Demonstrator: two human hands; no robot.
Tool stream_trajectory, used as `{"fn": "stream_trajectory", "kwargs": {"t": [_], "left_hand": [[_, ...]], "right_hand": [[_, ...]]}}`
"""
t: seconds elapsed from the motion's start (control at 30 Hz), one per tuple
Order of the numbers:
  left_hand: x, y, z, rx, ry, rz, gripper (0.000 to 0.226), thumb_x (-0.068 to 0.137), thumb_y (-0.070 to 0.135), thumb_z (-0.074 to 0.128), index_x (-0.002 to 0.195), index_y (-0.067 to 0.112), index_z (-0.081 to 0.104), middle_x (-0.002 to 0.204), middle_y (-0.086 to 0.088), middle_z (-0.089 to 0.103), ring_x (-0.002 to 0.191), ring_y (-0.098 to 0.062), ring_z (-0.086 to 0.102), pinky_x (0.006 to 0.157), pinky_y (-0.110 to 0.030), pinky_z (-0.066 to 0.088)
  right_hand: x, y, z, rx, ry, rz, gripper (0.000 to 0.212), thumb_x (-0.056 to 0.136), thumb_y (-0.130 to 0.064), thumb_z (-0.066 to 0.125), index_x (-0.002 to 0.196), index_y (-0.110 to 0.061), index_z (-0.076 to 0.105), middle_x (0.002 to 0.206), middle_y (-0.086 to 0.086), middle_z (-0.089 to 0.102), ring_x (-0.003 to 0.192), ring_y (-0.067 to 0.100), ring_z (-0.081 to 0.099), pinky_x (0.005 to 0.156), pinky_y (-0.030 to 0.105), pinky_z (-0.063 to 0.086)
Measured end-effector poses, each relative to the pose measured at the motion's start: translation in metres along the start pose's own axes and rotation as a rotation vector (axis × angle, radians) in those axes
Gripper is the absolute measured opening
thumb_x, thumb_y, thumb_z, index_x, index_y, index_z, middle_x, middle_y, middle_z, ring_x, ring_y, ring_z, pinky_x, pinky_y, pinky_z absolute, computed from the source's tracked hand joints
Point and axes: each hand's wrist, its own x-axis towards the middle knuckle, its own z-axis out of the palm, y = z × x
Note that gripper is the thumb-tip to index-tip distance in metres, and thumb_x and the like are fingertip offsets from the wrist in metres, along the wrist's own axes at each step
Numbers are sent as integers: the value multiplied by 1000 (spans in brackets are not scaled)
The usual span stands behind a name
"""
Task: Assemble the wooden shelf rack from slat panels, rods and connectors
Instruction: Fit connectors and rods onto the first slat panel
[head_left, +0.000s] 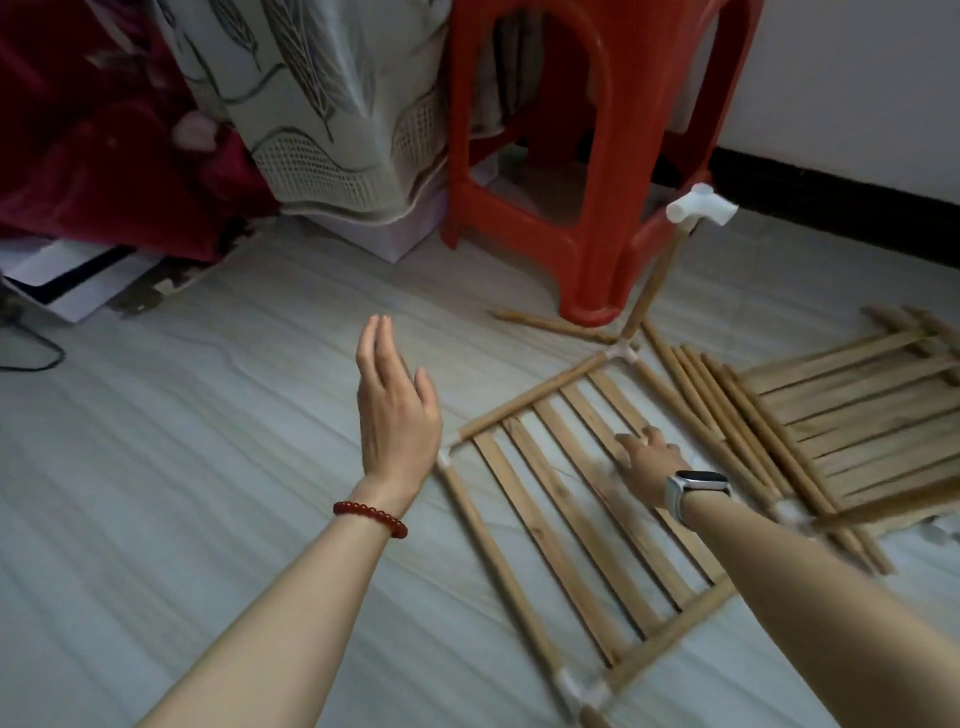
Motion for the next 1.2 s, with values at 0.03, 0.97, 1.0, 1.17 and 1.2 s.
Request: {"fn": "stream_trajectory", "kwargs": {"t": [0.03,0.97,1.0,1.17,1.2], "left_hand": [[1,-5,6,-61,24,17,52,95,1,43,144,-1,26,149,-15,24,132,-30,40,104,-43,42],[-151,-25,-140,-121,-226,-93,12,88,3,62,100,-1,61,93,-6,66,87,-20,61,74,-8,37],[-154,-24,-142,-135,-239,-107,12,89,5,62,99,0,63,94,-6,68,88,-19,62,74,-8,38],[-148,-21,-143,-182,-316,-108,10,91,9,59,99,5,64,92,-5,71,88,-19,65,71,-11,43],[-147,-20,-143,-182,-341,-98,10,92,8,58,98,6,64,91,-4,70,87,-18,64,70,-10,43]], "right_hand": [[7,4,10,-10,12,-2,43,94,-15,40,136,-21,38,138,15,30,117,37,44,97,47,43],[-204,-135,-78,574,-123,-397,24,88,-11,61,108,-18,52,95,3,54,73,12,58,56,19,52],[-210,-138,-78,552,-123,-410,27,87,-13,62,111,-19,52,99,3,54,75,13,59,60,22,55],[-224,-150,-74,599,-72,-419,52,86,-17,66,131,-18,39,96,2,57,77,17,63,69,31,58],[-226,-151,-74,620,-68,-417,55,85,-16,66,132,-17,37,98,2,56,79,17,64,69,30,58]]}}
